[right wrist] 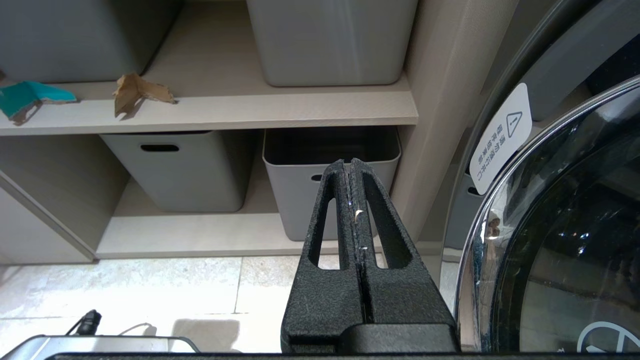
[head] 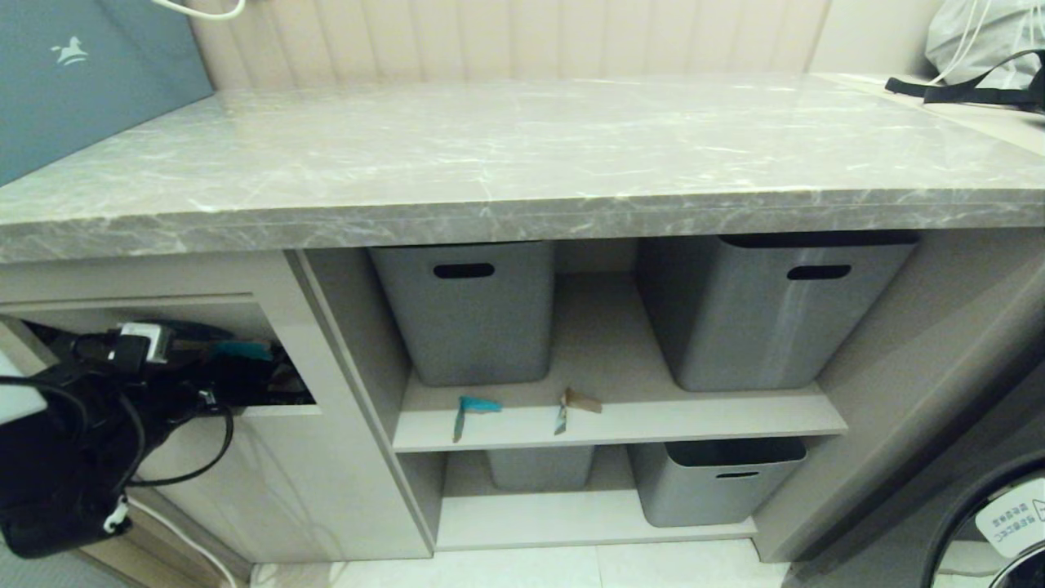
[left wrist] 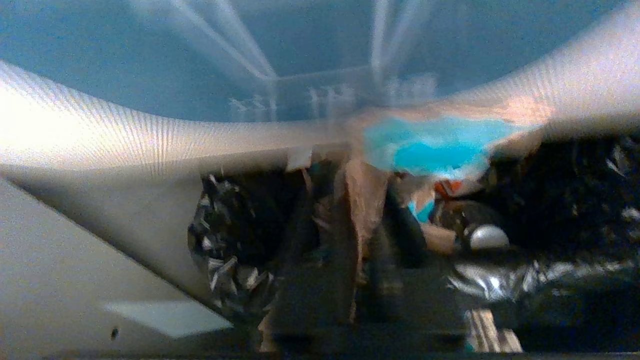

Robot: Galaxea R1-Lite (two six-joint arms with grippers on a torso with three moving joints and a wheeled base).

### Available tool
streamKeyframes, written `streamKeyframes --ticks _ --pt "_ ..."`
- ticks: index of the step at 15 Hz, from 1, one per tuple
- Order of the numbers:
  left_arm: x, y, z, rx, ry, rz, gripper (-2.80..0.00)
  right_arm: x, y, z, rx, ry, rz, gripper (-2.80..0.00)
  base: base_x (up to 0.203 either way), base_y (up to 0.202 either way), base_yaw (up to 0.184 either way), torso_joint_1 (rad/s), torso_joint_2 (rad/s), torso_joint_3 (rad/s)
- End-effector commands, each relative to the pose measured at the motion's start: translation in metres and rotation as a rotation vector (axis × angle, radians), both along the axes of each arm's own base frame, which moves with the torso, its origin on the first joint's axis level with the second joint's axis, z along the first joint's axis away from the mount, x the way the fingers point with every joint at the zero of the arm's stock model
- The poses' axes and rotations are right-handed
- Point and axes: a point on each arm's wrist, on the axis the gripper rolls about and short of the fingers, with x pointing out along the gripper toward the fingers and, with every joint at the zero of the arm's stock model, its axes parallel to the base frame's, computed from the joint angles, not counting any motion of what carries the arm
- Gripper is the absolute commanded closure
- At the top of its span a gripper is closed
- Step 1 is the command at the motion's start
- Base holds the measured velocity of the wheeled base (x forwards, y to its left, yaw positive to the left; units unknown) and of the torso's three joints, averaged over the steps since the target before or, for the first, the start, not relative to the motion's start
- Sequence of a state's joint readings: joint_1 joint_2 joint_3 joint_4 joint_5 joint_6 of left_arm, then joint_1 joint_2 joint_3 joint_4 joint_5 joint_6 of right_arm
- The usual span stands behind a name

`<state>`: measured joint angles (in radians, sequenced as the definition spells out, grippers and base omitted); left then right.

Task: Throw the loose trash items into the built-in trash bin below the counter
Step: Put the garbage in the trash can

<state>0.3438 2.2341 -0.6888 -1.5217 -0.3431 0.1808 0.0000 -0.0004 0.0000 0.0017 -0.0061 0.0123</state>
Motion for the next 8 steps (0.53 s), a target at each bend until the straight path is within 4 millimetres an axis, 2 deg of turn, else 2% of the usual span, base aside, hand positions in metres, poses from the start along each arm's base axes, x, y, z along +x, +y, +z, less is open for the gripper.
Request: streamKeyframes --ticks 1,8 --pt "0.0036 0.0012 -0.0006 0.006 -0.012 -0.002 -2.8 0.0 0.0 0.0 0.0 0.0 0.0 0.0 0.0 0.0 0.0 0.0 0.0 0.0" --pt "0.0022 0.0007 0.0056 0.01 -0.027 -0.002 -2.8 0.0 0.0 0.0 0.0 0.0 0.0 0.0 0.0 0.0 0.0 0.0 0.0 0.0"
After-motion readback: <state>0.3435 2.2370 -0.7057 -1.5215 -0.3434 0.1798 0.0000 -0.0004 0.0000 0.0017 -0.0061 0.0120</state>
